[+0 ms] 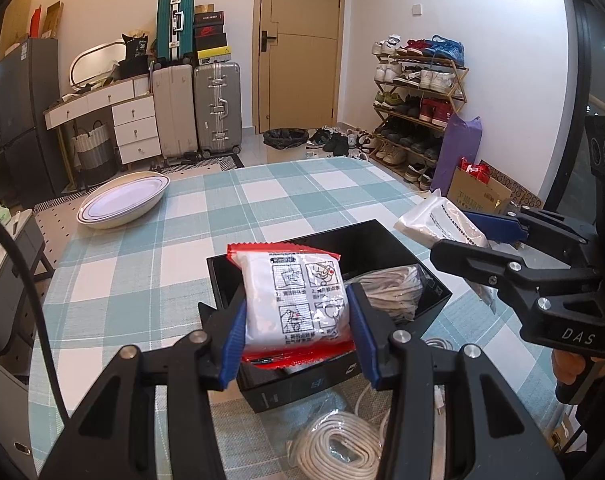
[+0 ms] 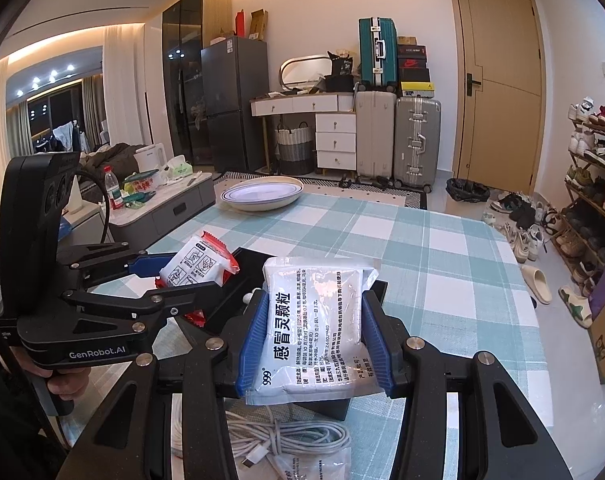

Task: Organize soft objects
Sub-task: 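Lower the red-edged packet into the box with the left tool while the right drops the sachet in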

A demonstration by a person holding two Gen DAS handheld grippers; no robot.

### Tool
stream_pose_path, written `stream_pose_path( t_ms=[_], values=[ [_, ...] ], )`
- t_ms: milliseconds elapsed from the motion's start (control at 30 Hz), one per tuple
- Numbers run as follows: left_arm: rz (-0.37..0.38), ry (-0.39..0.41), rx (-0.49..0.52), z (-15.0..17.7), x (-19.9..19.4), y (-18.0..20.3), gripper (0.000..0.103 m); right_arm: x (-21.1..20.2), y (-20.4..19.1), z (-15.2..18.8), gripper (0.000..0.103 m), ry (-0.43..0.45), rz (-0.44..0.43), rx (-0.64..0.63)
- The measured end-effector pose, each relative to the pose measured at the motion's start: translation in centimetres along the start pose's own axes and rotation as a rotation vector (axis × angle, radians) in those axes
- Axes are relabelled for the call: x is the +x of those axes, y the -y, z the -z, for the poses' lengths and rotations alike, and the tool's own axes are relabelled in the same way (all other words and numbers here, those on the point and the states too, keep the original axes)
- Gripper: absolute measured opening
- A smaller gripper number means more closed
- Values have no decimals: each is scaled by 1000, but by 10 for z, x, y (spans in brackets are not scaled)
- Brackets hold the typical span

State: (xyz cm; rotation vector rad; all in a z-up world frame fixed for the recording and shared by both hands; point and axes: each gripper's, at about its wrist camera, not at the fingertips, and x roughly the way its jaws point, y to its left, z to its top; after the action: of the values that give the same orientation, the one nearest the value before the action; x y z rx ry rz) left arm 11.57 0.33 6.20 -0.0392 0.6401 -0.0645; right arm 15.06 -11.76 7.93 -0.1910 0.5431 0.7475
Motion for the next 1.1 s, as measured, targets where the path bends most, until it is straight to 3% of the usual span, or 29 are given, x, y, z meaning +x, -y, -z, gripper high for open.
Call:
stream_pose_path(
  t_ms=[667, 1100],
  values=[
    [-4, -72, -12, 2, 39, -7, 46, 63, 2, -6, 47, -88, 22, -60],
    [2, -85, -32, 4, 44, -12, 47, 87, 2, -5, 50, -121, 25, -101]
  ],
)
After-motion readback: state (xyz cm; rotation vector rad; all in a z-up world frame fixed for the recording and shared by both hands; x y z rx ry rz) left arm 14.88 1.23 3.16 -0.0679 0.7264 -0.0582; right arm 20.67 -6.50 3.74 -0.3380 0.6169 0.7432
